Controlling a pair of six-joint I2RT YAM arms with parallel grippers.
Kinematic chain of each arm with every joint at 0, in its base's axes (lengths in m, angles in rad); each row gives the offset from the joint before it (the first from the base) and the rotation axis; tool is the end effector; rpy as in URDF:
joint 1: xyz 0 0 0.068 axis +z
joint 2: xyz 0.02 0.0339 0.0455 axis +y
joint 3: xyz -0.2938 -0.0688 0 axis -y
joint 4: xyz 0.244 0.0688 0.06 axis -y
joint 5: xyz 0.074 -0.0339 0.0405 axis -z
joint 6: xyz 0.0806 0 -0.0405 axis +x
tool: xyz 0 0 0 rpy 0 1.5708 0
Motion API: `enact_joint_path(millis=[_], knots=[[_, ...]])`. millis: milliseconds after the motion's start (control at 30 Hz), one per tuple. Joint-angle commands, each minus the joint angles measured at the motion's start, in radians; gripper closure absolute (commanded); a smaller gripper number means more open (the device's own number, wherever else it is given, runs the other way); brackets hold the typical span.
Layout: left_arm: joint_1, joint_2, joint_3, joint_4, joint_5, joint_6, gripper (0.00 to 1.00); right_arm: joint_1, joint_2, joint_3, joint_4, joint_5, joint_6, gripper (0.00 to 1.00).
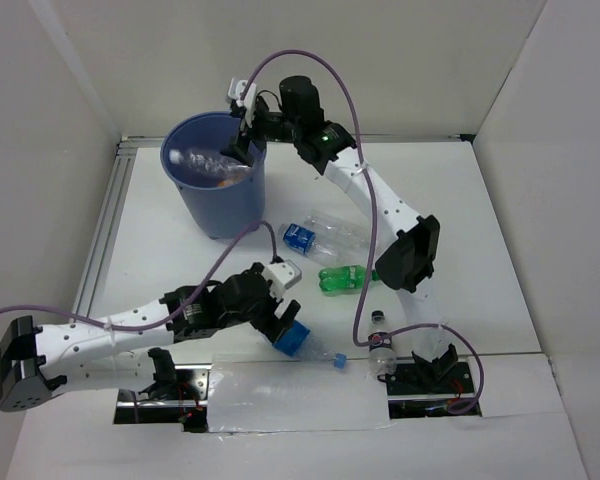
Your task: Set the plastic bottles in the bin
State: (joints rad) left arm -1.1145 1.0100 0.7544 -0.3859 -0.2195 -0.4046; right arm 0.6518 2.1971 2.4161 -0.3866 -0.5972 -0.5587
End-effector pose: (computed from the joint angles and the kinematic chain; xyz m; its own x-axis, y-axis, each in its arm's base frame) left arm 0.1203 -0.2053 0.2673 -0.5570 0.2629 -0.7878 0.6310 0.7508 -0.1956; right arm 0.4145 0.3733 0.4397 0.3871 -0.2560 -0.8858 -0.8694 0.2186 -0.4431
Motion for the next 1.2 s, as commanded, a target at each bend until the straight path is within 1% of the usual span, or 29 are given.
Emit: enact_joint_path(millis=[0, 33, 100, 200, 233, 267, 300, 333, 367, 400, 433, 467, 500, 533, 567, 600, 633, 667, 733, 800, 833, 867, 900, 933, 967, 1067, 1100, 1133, 1167], knots=[[-0.039, 0.036, 0.031, 0.127, 0.129, 0.273, 0.02, -0.043, -0.031, 0.032, 0.138, -0.053, 0.213, 0.02], [-0.039, 0.062, 0.031, 0.127, 0.147, 0.306, 0.02, -0.066, -0.040, 0.032, 0.150, -0.053, 0.241, 0.00], [-0.065, 0.085, 0.042, 0.148, 0.195, 0.367, 0.02, -0.096, -0.071, 0.041, 0.150, -0.053, 0.291, 0.00], [-0.088, 0.133, 0.054, 0.168, 0.253, 0.478, 0.02, -0.196, -0.144, 0.009, 0.111, -0.056, 0.338, 0.00], [-0.088, 0.147, 0.063, 0.168, 0.262, 0.522, 0.02, -0.278, -0.170, -0.059, 0.101, -0.074, 0.347, 0.04], [-0.103, 0.165, 0.072, 0.168, 0.273, 0.544, 0.02, -0.328, -0.200, -0.105, 0.089, -0.099, 0.347, 0.11], [-0.119, 0.211, 0.072, 0.168, 0.282, 0.565, 0.02, -0.380, -0.256, -0.156, 0.057, -0.187, 0.359, 0.23], [-0.119, 0.238, 0.085, 0.159, 0.292, 0.607, 0.02, -0.432, -0.282, -0.210, 0.029, -0.229, 0.347, 0.36], [-0.134, 0.265, 0.085, 0.159, 0.292, 0.625, 0.02, -0.524, -0.307, -0.318, -0.009, -0.271, 0.326, 0.51], [-0.146, 0.291, 0.085, 0.159, 0.292, 0.648, 0.02, -0.565, -0.356, -0.371, -0.120, -0.315, 0.285, 0.53], [-0.156, 0.338, 0.094, 0.177, 0.279, 0.689, 0.02, -0.604, -0.382, -0.421, -0.182, -0.364, 0.170, 0.53], [-0.156, 0.361, 0.094, 0.205, 0.279, 0.708, 0.02, -0.662, -0.411, -0.549, -0.230, -0.375, 0.123, 0.48], [-0.165, 0.384, 0.094, 0.214, 0.279, 0.728, 0.00, -0.691, -0.443, -0.622, -0.266, -0.397, 0.081, 0.31], [-0.165, 0.438, 0.108, 0.214, 0.279, 0.745, 0.00, -0.719, -0.518, -0.694, -0.315, -0.410, 0.015, 0.24], [-0.165, 0.467, 0.118, 0.214, 0.279, 0.774, 0.00, -0.744, -0.561, -0.844, -0.316, -0.423, -0.003, 0.17], [-0.165, 0.492, 0.138, 0.199, 0.288, 0.785, 0.00, -0.788, -0.604, -0.918, -0.316, -0.435, -0.019, 0.11], [-0.177, 0.512, 0.138, 0.199, 0.289, 0.794, 0.00, -0.808, -0.693, -0.986, -0.307, -0.444, -0.042, 0.05], [-0.177, 0.547, 0.138, 0.199, 0.289, 0.803, 0.00, -0.825, -0.735, -1.100, -0.307, -0.457, -0.043, 0.04], [-0.188, 0.573, 0.138, 0.199, 0.275, 0.803, 0.00, -0.854, -0.831, -1.187, -0.308, -0.457, -0.075, 0.03], [-0.198, 0.611, 0.138, 0.213, 0.240, 0.816, 0.04, -0.866, -0.879, -1.280, -0.308, -0.466, -0.089, 0.01], [-0.199, 0.621, 0.151, 0.222, 0.189, 0.816, 0.17, -0.867, -0.916, -1.305, -0.295, -0.476, -0.078, 0.01], [-0.199, 0.630, 0.151, 0.222, 0.171, 0.804, 0.26, -0.876, -0.930, -1.342, -0.294, -0.486, -0.078, 0.03], [-0.199, 0.630, 0.163, 0.231, 0.148, 0.803, 0.37, -0.888, -0.939, -1.354, -0.294, -0.486, -0.078, 0.04], [-0.199, 0.630, 0.163, 0.246, 0.093, 0.793, 0.52, -0.888, -0.951, -1.355, -0.294, -0.496, -0.078, 0.06], [-0.199, 0.616, 0.163, 0.255, 0.079, 0.781, 1.00, -0.899, -0.952, -1.367, -0.294, -0.510, -0.078, 0.13], [-0.189, 0.543, 0.172, 0.285, 0.005, 0.739, 1.00, -0.920, -0.952, -1.367, -0.343, -0.520, -0.107, 0.29], [-0.189, 0.515, 0.172, 0.306, 0.005, 0.728, 1.00, -0.931, -0.942, -1.367, -0.359, -0.530, -0.122, 0.43], [-0.164, 0.487, 0.172, 0.315, -0.004, 0.719, 1.00, -0.931, -0.942, -1.367, -0.373, -0.530, -0.135, 0.52], [-0.151, 0.436, 0.186, 0.315, -0.024, 0.708, 1.00, -0.931, -0.933, -1.367, -0.373, -0.530, -0.126, 0.57]])
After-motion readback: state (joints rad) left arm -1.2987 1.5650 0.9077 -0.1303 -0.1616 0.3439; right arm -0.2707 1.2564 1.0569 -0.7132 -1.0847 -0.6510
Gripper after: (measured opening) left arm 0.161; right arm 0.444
